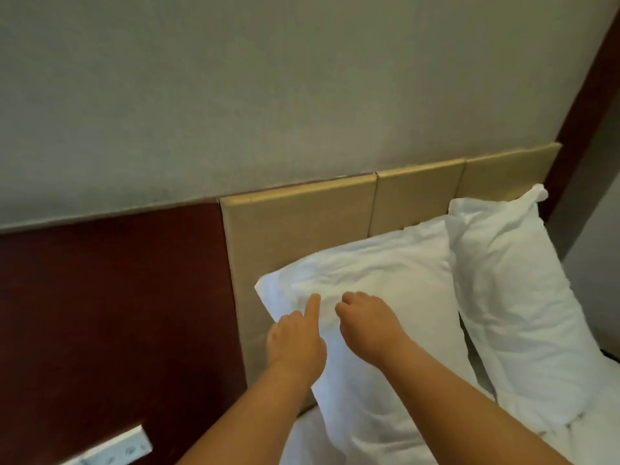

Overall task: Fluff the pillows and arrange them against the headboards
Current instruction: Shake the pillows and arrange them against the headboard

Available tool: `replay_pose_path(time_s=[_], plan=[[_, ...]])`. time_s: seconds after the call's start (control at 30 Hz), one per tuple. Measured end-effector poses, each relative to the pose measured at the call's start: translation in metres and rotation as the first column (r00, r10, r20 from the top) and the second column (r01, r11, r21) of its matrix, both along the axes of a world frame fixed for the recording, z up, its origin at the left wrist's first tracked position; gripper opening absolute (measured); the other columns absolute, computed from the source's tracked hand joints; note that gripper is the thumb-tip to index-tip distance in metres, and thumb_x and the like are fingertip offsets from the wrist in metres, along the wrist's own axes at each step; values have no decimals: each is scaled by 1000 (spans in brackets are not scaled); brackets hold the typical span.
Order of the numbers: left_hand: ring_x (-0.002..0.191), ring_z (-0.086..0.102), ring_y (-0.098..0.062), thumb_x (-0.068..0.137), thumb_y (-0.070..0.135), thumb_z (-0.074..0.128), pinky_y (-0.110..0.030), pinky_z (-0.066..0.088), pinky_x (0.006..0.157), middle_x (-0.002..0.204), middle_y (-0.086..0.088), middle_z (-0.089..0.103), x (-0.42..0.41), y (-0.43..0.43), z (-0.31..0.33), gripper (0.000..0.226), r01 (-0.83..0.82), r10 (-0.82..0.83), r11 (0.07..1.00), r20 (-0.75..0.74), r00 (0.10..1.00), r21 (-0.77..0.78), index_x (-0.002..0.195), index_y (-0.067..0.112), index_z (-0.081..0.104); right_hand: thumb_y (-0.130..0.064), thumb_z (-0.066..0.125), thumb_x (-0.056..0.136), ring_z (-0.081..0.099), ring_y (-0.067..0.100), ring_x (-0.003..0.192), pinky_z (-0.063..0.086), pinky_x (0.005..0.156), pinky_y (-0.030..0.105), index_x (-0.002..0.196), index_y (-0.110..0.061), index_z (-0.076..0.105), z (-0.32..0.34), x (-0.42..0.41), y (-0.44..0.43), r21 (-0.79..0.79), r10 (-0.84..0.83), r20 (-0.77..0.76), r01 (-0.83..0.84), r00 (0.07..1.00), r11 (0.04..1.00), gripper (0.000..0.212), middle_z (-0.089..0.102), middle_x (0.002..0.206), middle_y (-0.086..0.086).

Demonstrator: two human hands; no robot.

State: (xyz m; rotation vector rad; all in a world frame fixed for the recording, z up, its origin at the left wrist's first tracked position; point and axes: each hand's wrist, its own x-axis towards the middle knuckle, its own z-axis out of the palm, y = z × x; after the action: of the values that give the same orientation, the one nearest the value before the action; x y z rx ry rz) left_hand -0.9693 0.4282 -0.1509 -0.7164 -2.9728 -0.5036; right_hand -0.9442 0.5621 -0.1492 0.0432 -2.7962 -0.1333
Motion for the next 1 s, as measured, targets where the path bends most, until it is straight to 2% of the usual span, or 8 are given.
replay_pose_path(time_s=[0.13, 0.3, 0.4, 0.5, 0.6, 0.67, 0.83, 1.0], plan=[[114, 49, -19, 90, 14, 45, -30, 42, 92, 126, 1, 51, -31, 14, 45, 60, -4, 12, 999, -158, 987, 50, 144, 28, 25, 0, 82, 29, 33, 16, 40, 20, 41, 23, 46, -17, 47, 41, -37, 23, -37, -46, -119, 42, 992, 998, 42, 47, 50, -1], [118, 52, -15, 96, 18, 48, -26, 43, 97, 134, 2, 49, -58, 45, 68, 53, -65, 78, 996, -232, 970, 64, 145, 21, 27, 4, 80, 43, 56, 23, 61, 33, 49, 27, 70, -15, 60, 61, -67, 56, -110, -29, -184, 9, 983, 994, 38, 61, 74, 4], [111, 58, -13, 98, 27, 49, -22, 46, 92, 128, 0, 55, -63, 67, 64, 46, -70, 46, 995, -282, 958, -75, 140, 20, 30, -3, 77, 67, 59, 24, 85, 49, 72, 31, 95, -15, 65, 55, -80, 73, -141, 52, -209, -82, 977, 987, 32, 65, 97, 5], [107, 59, -16, 98, 25, 49, -25, 46, 91, 122, -3, 57, -71, 83, 63, 30, -60, -33, 960, -324, 945, -272, 126, 18, 40, -11, 61, 87, 53, 24, 101, 47, 92, 34, 110, -15, 60, 49, -90, 90, -122, 119, -131, -135, 984, 983, 23, 61, 111, 6], [108, 50, -21, 100, 19, 42, -31, 40, 94, 120, -7, 51, -77, 95, 62, 22, -42, -157, 871, -358, 920, -489, 121, 14, 46, -11, 61, 86, 55, 26, 97, 46, 84, 35, 105, -13, 61, 40, -95, 102, -65, 229, -80, -234, 970, 970, 19, 63, 106, 8], [110, 46, -21, 101, 18, 41, -31, 37, 96, 122, -8, 48, -82, 99, 59, 24, -44, -201, 833, -376, 905, -552, 123, 13, 47, -12, 61, 86, 55, 27, 95, 46, 81, 35, 103, -12, 62, 34, -99, 107, -30, 262, -57, -263, 964, 964, 17, 63, 104, 9], [115, 46, -18, 100, 24, 42, -28, 35, 101, 129, -3, 47, -85, 101, 57, 27, 8, -247, 857, -398, 884, -516, 126, 19, 45, -17, 62, 90, 50, 27, 105, 44, 88, 37, 109, -11, 66, 29, -99, 115, 5, 245, -18, -245, 969, 969, 21, 57, 116, 9], [114, 46, -12, 101, 33, 37, -24, 34, 103, 130, 3, 48, -77, 92, 70, 28, 38, -244, 910, -458, 855, -413, 127, 25, 45, -15, 52, 94, 50, 29, 105, 42, 88, 39, 112, -10, 60, 36, -88, 132, -54, 31, 10, -30, 999, 998, 20, 57, 114, 12]])
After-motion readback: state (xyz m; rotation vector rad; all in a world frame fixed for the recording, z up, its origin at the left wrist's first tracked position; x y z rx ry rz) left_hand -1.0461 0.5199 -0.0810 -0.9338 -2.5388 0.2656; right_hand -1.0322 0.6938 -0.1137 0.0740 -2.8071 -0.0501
